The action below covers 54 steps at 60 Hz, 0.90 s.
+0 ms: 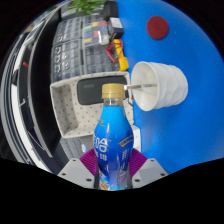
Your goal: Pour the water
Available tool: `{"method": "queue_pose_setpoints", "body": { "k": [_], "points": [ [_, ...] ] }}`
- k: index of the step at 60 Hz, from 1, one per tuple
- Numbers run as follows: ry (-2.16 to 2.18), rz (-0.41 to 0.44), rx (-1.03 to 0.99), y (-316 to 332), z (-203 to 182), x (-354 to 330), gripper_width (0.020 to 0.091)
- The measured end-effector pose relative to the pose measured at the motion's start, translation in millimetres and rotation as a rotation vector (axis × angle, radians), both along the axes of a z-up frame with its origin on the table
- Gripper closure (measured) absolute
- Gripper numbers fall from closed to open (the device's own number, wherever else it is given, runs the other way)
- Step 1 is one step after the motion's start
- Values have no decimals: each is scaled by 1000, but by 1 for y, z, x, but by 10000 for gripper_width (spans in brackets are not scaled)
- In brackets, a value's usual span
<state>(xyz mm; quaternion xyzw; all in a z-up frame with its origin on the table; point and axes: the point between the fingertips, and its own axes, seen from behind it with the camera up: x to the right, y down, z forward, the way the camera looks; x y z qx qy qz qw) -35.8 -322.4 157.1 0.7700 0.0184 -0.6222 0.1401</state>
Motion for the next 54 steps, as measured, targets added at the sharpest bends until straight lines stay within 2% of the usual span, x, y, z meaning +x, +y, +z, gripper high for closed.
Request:
{"method": "queue_pose_setpoints", "body": {
  "k": [2,14,20,30,37,43,48,54],
  "points": [
    [-5,-8,-41,1,0,0,707],
    [-61,-37,-237,6,-7,2,707],
    [-70,-27,-254,5,-9,0,708],
    [-54,39,-185,1,-5,6,707],
    [15,114,26,5,10,12,708],
    [82,195,359,22,32,17,709],
    [137,202,688,58,50,11,706],
    [165,165,1069,111,71,2,706]
  ]
}}
